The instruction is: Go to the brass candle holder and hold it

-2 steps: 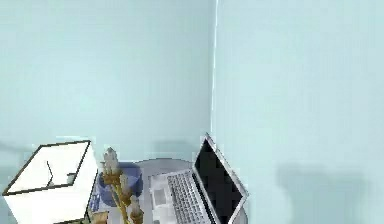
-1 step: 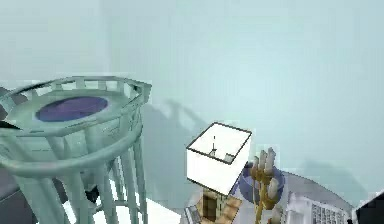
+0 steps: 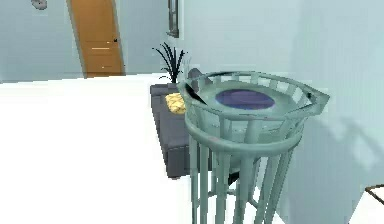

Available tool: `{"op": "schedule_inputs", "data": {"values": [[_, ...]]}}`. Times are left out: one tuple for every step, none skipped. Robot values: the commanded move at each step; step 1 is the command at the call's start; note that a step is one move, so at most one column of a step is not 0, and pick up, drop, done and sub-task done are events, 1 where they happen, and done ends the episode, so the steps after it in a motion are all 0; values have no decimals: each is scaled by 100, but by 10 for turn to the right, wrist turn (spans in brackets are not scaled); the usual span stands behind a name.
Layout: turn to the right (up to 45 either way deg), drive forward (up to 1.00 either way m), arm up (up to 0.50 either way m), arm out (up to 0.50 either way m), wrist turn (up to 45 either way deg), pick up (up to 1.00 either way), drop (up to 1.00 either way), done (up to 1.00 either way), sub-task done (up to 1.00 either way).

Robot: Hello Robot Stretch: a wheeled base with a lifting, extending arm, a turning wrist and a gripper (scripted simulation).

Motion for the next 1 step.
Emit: {"op": "schedule_inputs", "data": {"values": [[-180, 0, 0, 0, 0, 0, 0, 0, 0]]}}
